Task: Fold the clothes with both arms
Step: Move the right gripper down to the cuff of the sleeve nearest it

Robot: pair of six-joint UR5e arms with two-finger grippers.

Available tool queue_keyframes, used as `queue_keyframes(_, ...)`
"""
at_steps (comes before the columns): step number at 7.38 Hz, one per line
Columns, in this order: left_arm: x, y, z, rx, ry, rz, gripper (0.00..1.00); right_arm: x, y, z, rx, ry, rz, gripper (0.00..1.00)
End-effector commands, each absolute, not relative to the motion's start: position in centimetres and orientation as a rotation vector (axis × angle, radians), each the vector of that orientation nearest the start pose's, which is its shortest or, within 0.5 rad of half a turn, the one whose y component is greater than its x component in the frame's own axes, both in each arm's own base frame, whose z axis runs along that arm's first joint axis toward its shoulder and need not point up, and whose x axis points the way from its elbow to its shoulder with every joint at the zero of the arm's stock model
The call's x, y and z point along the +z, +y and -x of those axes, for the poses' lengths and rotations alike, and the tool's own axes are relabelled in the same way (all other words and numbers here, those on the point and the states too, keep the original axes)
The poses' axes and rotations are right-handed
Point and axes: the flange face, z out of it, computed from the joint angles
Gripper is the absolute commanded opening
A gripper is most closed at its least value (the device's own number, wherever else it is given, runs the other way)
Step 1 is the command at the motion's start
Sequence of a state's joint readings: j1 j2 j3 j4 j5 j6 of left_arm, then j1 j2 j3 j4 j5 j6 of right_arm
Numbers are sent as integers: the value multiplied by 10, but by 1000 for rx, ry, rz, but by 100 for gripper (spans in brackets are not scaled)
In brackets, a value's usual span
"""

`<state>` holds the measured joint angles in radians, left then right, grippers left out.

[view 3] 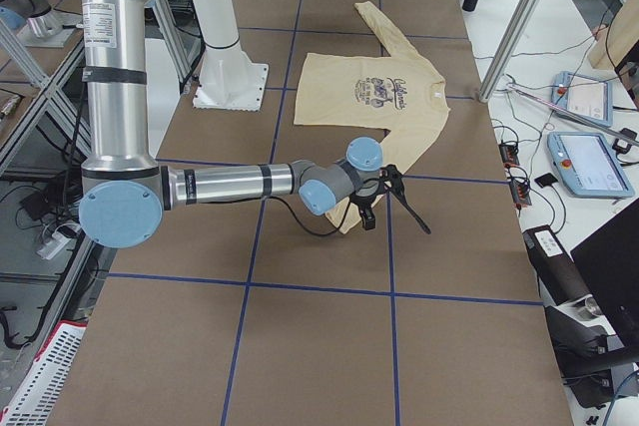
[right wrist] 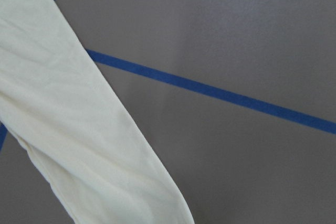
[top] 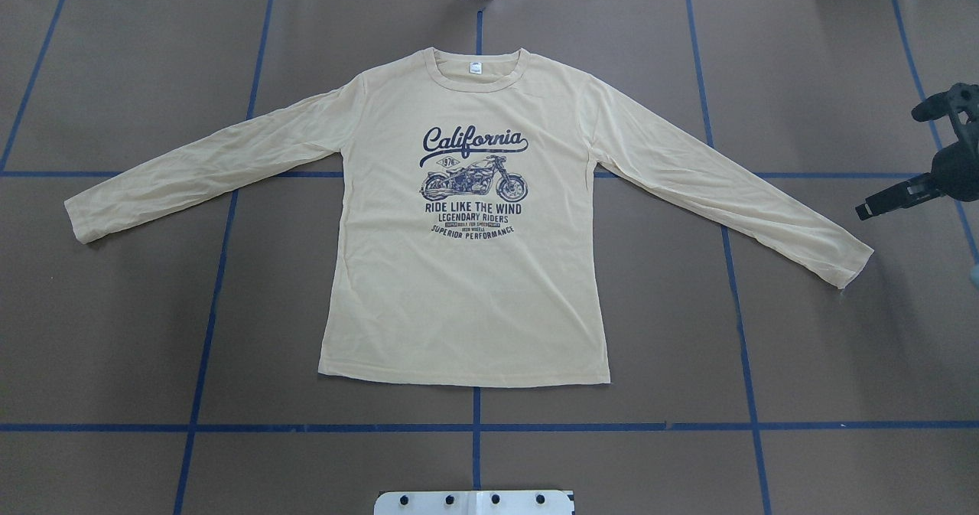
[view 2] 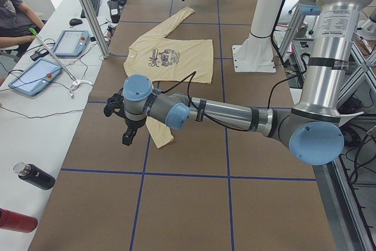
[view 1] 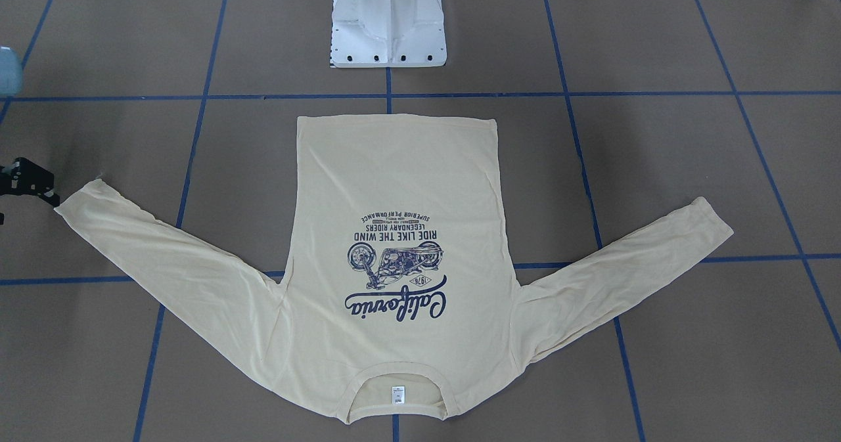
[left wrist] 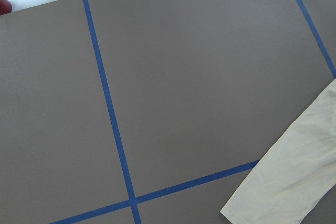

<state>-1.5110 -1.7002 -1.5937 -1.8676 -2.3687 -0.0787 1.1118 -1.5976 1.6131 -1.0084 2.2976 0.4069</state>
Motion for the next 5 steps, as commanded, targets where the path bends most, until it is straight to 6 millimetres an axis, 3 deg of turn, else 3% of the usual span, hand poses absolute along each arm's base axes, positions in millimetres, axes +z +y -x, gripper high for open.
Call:
queue_keyframes(1,544,-565,28,161,811,-369,100,604,-464,190,-306,-860,-181,100)
queue_keyframes(3,544,-565,28,161,811,-369,100,617,-469,215,-336,-817,-170,100)
queue_keyframes(5,544,-565,27,162,812,-369,100,624,-468,215,-338,-823,-155,99)
